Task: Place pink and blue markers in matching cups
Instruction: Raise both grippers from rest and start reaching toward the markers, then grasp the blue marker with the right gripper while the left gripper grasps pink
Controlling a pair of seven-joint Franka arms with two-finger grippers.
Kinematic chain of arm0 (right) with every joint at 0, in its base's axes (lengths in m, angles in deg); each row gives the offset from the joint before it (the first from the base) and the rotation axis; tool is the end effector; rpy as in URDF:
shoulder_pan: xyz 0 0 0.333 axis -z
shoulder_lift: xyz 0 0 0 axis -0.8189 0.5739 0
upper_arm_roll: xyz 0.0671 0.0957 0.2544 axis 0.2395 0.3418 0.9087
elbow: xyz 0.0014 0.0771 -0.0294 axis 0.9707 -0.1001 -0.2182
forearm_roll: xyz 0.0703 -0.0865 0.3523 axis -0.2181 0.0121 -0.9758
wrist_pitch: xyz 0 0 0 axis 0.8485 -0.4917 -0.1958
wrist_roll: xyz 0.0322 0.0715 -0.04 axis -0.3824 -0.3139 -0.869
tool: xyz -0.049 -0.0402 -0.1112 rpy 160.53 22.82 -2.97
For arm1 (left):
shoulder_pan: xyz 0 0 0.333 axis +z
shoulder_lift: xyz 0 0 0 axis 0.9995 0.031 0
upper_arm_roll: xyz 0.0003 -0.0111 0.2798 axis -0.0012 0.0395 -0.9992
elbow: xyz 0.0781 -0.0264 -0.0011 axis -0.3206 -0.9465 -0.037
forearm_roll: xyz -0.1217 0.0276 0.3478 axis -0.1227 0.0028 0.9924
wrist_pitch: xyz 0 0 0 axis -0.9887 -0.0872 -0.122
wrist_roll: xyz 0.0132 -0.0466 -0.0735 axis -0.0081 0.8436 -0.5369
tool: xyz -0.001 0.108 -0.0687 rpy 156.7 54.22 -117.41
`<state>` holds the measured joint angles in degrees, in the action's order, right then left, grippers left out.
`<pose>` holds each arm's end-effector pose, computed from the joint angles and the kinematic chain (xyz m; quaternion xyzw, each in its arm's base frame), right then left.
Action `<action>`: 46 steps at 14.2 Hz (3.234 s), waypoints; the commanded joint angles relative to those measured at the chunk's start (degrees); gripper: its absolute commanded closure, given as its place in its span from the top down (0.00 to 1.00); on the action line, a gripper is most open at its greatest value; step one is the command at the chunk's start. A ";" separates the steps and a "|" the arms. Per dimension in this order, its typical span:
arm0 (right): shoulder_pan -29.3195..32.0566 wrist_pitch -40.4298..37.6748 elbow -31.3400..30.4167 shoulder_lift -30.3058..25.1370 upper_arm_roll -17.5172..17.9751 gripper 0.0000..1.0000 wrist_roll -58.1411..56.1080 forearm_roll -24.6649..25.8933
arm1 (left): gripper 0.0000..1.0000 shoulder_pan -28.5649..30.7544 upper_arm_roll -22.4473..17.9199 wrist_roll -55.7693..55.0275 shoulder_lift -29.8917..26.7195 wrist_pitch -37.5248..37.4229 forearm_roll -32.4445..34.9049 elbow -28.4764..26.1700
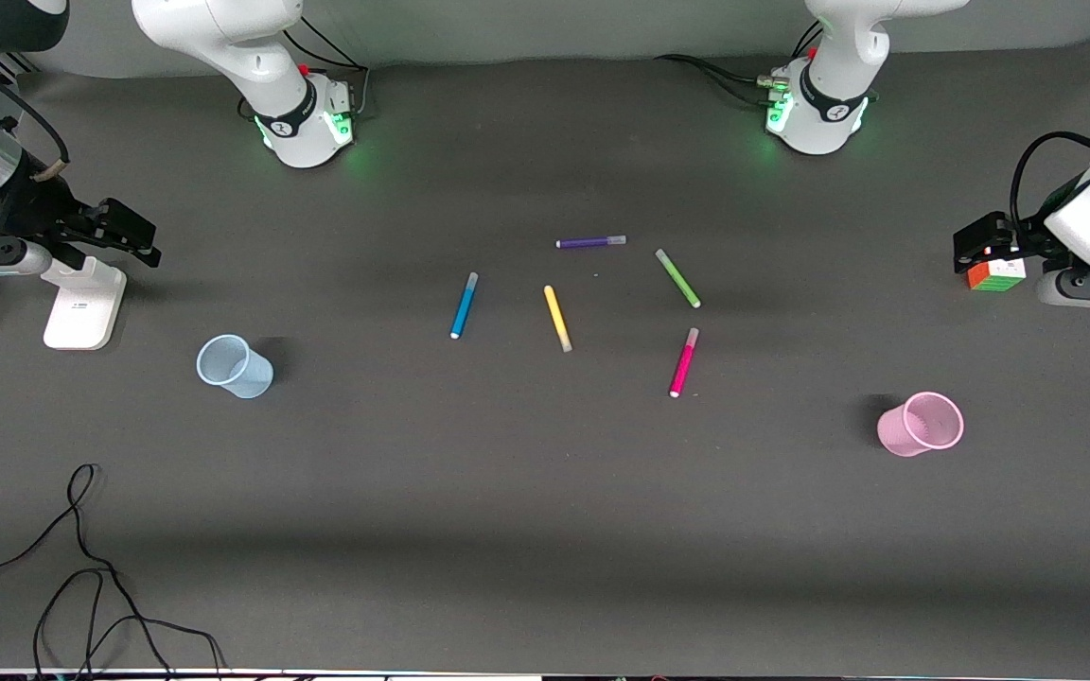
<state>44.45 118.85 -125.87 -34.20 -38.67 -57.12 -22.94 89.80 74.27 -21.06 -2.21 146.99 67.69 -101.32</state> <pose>0.4923 0.0239 0.5435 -0.9999 0.0090 -0.0111 0.0044 0.5238 -0.0255 0.5360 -0.9975 0.0555 0.0427 0.0132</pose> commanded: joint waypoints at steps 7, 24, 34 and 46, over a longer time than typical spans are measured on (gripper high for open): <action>0.50 -0.06 0.41 2.67 0.55 1.00 0.17 0.12 | 1.00 -0.87 -0.35 -0.44 0.92 -1.16 -0.29 1.95; -0.20 8.80 9.55 32.36 23.30 1.00 35.31 -7.53 | 0.98 -3.59 14.85 -11.32 8.29 2.00 -1.42 7.84; -1.60 16.10 6.14 45.30 25.77 0.98 39.28 -11.84 | 0.98 -8.08 14.86 -11.51 12.34 26.04 -2.75 -11.73; -3.36 28.68 -3.37 45.65 25.69 0.59 38.94 -11.14 | 0.98 -12.47 14.60 -24.87 28.43 53.76 14.48 -24.83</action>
<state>40.93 145.85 -128.22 12.02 -13.07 -19.03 -33.80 78.48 89.50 -44.13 26.83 198.05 80.79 -122.94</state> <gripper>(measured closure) 0.366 0.018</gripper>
